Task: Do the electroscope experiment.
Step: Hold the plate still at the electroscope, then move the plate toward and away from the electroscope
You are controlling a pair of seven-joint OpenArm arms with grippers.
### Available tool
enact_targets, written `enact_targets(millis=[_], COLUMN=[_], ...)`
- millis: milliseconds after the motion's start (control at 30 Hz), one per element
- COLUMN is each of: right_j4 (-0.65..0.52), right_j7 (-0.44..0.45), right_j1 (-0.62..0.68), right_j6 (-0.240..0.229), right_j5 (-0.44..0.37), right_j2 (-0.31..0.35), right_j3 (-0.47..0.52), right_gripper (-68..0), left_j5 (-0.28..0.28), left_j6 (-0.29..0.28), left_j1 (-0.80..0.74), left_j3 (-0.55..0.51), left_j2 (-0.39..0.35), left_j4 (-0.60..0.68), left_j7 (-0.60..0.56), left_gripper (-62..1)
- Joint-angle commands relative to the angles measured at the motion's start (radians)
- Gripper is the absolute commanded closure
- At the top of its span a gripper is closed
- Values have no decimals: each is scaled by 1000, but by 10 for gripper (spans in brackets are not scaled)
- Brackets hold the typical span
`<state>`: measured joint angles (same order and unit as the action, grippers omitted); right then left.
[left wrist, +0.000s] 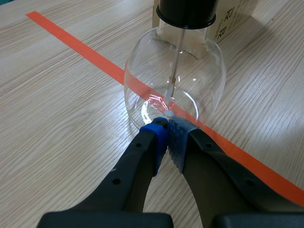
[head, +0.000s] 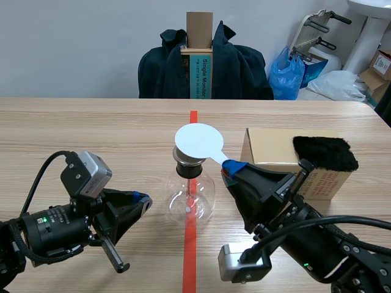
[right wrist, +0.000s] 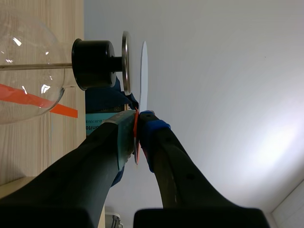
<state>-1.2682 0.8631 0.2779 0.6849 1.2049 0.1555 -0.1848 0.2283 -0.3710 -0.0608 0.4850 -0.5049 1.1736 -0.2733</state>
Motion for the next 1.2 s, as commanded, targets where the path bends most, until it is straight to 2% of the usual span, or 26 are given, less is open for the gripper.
enact_targets(millis=[0, 800, 933, 1167], right_j4=[-16, -15, -15, -15], right_j7=[-3, -14, -91, -343], right_j1=[-8, -9, -9, -9], right_j6=[11, 10, 10, 10], right_j5=[-11, -11, -11, -11], right_j2=[0, 0, 0, 0], right_j3=[4, 4, 4, 6], right_gripper=[-9, -8, -8, -8], left_j5=[10, 10, 10, 10], left_j6=[-5, -5, -5, -5], left_j1=[6, 6, 6, 6], left_j3=[0, 0, 0, 0], left_j2=[-3, -3, -3, -3], left_j4=[22, 22, 22, 22], left_j7=[-14, -14, -14, -14], left_gripper=[-19, -19, -19, -19])
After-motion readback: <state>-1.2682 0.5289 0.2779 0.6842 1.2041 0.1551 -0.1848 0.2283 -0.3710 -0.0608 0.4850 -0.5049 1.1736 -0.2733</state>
